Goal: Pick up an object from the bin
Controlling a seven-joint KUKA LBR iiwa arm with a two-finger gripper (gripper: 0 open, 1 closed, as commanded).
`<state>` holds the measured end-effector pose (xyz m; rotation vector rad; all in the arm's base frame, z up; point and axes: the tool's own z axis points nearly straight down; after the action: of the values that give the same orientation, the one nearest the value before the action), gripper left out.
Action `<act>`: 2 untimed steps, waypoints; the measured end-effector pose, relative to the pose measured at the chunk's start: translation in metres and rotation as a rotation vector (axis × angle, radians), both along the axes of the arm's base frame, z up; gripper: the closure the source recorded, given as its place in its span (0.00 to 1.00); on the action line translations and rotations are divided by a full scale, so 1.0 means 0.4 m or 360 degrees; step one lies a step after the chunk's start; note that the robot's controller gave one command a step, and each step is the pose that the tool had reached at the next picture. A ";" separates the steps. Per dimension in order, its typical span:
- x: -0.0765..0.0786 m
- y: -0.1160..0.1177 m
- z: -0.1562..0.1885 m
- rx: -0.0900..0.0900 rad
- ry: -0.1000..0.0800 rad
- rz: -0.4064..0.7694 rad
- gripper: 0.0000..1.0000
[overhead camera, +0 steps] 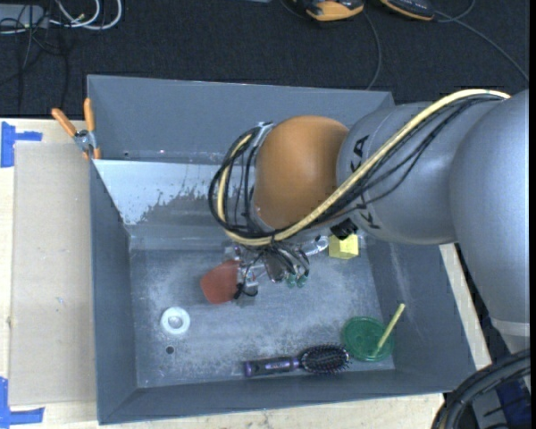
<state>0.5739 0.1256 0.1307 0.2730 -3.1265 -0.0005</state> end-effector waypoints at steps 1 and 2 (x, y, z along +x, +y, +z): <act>-0.001 0.000 0.016 0.0000 0.0002 -0.0001 1.00; 0.000 0.000 0.033 0.0000 0.0000 -0.0003 1.00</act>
Offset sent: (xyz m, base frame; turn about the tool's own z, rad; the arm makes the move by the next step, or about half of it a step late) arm -0.0001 -0.0001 0.0159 0.0000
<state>0.5739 0.1257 0.1440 0.2703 -3.1268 -0.0008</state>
